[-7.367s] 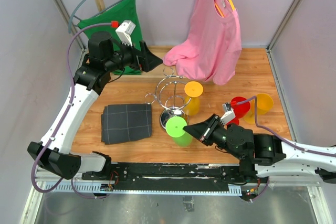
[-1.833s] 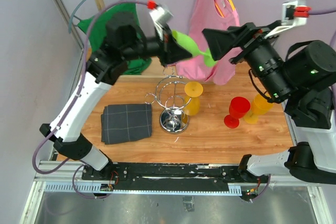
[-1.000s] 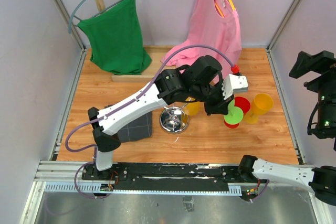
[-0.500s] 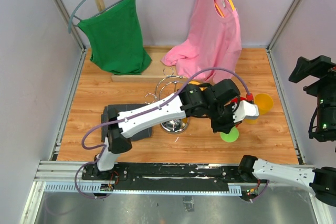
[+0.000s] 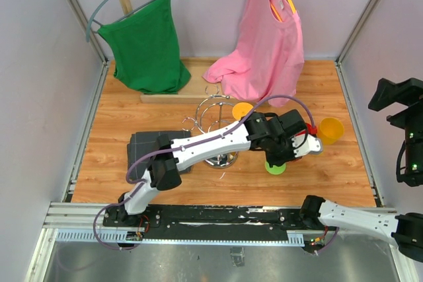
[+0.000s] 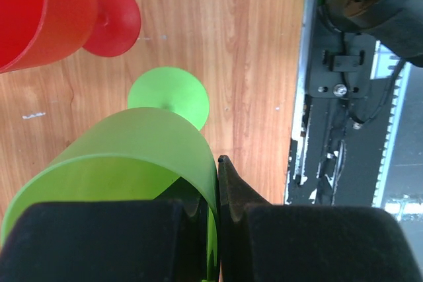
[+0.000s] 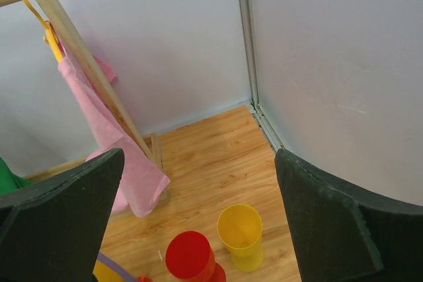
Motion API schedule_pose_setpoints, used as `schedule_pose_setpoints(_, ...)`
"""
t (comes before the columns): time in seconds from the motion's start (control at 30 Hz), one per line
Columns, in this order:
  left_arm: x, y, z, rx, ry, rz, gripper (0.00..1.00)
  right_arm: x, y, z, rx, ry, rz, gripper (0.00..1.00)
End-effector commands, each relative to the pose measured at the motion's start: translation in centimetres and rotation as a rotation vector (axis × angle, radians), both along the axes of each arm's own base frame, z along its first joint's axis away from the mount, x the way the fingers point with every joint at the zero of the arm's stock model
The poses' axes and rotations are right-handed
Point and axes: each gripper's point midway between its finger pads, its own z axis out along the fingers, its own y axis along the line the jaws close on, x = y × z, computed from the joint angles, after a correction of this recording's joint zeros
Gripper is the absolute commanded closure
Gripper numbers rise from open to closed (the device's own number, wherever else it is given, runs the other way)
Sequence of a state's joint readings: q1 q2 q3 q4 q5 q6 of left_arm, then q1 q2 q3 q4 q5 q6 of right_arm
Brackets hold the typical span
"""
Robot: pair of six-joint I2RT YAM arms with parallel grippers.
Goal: Take the wine glass off the wine glass rack
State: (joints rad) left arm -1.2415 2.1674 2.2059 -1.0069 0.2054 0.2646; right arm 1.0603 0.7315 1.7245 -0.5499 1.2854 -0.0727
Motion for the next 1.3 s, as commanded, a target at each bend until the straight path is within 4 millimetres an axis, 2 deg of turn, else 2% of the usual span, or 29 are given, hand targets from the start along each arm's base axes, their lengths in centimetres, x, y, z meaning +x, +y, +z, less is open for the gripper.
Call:
schedule_pose_setpoints(0.0,2.8,-0.2,-0.9,0.010,-0.026,0.057,1.00,-0.3,-0.4,-0.1,0.035,-0.011,0.016,0.01)
schedule_pose_setpoints(0.37,6.3,-0.4,-3.8,0.071,-0.105,0.074,1.00,-0.5,-0.7,0.2,0.038,-0.020,0.026,0.01)
schedule_pose_setpoints(0.53,7.0,-1.0,-3.8,0.061,-0.125,0.072,1.00,-0.7,-1.0,0.1,0.050,-0.026,0.030,0.01)
schedule_pose_setpoints(0.77,7.4,-0.8,-4.1,0.070,-0.127,0.073,0.99,-0.8,-1.2,-0.1,0.055,-0.028,0.032,0.01)
schedule_pose_setpoints(0.83,7.4,-0.7,-4.2,0.071,-0.126,0.070,0.93,-0.8,-1.1,-0.2,0.055,-0.027,0.032,0.01)
schedule_pose_setpoints(1.0,7.1,-0.6,-4.4,0.075,-0.117,0.057,0.69,-0.6,-0.9,-0.2,0.056,-0.026,0.034,0.01)
schedule_pose_setpoints(1.1,6.9,-0.5,-4.3,0.072,-0.110,0.052,0.59,-0.6,-0.7,-0.2,0.054,-0.024,0.034,0.02)
schedule_pose_setpoints(1.27,6.9,-0.4,-3.4,0.058,-0.119,0.047,0.41,-0.4,-0.4,-0.5,0.056,-0.021,0.035,0.01)
